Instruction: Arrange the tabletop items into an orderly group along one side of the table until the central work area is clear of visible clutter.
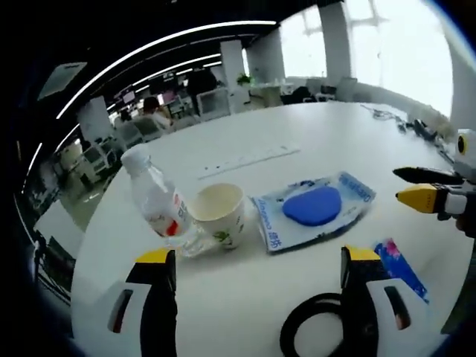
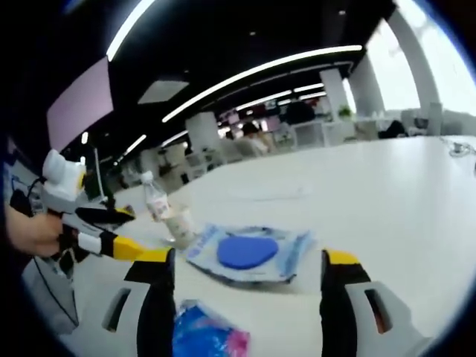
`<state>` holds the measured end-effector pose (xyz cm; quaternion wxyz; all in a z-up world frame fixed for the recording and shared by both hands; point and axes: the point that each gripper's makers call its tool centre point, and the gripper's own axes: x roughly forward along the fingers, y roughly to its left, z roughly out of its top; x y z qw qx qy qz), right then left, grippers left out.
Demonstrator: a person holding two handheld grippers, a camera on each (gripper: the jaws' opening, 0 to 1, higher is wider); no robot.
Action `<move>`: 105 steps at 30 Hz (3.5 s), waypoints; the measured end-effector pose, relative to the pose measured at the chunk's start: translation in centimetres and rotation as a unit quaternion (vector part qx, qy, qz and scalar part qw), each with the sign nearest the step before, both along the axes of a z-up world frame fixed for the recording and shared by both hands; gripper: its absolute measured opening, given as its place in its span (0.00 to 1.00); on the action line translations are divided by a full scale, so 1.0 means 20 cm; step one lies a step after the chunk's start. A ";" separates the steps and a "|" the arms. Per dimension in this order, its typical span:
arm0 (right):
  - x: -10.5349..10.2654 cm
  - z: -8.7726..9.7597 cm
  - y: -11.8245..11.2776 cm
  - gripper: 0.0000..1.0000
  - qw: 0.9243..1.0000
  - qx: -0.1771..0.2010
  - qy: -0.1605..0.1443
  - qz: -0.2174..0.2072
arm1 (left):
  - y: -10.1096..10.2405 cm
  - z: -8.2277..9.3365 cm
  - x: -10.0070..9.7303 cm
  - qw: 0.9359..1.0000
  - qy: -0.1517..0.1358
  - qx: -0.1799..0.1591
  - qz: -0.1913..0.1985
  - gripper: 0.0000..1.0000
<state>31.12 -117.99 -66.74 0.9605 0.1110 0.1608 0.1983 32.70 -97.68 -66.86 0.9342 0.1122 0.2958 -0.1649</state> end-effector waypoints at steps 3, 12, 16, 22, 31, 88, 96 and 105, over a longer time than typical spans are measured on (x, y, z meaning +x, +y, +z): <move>-0.01 0.01 0.00 0.77 1.000 0.001 -0.001 0.003 | 0.03 0.01 -0.01 1.000 -0.003 0.003 0.006 0.92; -0.01 0.00 0.01 0.72 1.000 -0.003 -0.003 0.021 | 0.06 0.01 -0.12 1.000 0.006 -0.005 0.025 0.90; -0.01 0.01 0.01 0.69 0.999 -0.014 -0.013 0.034 | 0.04 0.00 -0.21 0.999 0.015 -0.016 0.036 0.90; -0.02 0.00 0.02 0.68 0.998 -0.022 -0.011 0.059 | -0.06 -0.06 -0.40 0.997 0.043 -0.044 0.051 0.88; -0.04 0.00 0.02 0.63 0.995 -0.022 -0.013 0.094 | -0.13 -0.13 -0.55 0.992 0.067 -0.063 0.083 0.86; -0.21 -0.33 0.21 0.36 0.938 -0.107 0.044 0.326 | -0.59 -0.43 -0.88 0.958 0.195 -0.164 0.131 0.65; -0.24 -0.37 0.21 0.27 0.937 -0.101 0.060 0.328 | -0.58 -0.43 -0.88 0.956 0.197 -0.167 0.139 0.55; -0.25 -0.41 0.15 0.06 0.943 -0.112 0.070 0.304 | -0.56 -0.44 -0.87 0.957 0.199 -0.160 0.136 0.49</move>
